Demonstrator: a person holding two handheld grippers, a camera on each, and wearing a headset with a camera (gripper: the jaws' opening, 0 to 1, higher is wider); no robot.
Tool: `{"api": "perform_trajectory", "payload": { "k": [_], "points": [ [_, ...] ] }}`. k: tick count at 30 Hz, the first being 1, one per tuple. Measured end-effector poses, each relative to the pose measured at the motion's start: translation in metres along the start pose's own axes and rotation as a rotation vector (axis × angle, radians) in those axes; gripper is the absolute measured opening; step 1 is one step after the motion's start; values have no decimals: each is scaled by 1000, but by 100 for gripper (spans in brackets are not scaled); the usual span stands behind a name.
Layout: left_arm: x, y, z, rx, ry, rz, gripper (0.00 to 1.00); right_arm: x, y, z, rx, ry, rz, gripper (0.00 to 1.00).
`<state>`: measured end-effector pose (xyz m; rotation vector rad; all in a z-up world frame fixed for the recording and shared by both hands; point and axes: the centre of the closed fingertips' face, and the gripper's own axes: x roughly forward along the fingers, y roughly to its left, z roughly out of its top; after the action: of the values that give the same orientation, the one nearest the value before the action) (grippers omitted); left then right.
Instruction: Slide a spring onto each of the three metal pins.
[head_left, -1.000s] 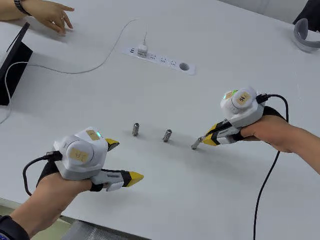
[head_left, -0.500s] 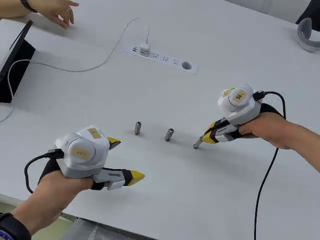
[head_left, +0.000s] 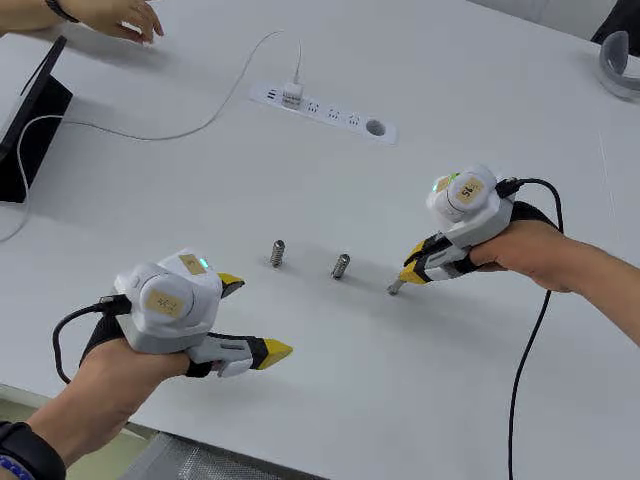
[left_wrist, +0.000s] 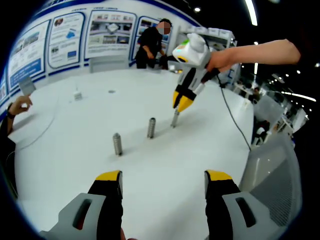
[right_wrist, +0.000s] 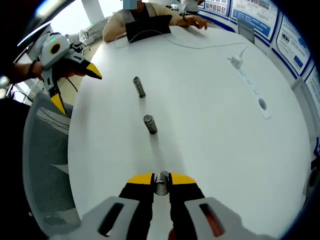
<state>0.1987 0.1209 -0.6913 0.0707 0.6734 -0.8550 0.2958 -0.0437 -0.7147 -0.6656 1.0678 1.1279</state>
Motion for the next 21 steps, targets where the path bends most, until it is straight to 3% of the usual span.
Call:
{"api": "perform_trajectory", "payload": {
  "k": [6, 21],
  "points": [
    [0, -1, -1, -3, 3, -1, 68, 7, 1, -4, -38, 23, -9, 13],
    [0, 2, -4, -10, 12, -1, 67, 25, -1, -9, -35, 28, 0, 13]
  ]
}}
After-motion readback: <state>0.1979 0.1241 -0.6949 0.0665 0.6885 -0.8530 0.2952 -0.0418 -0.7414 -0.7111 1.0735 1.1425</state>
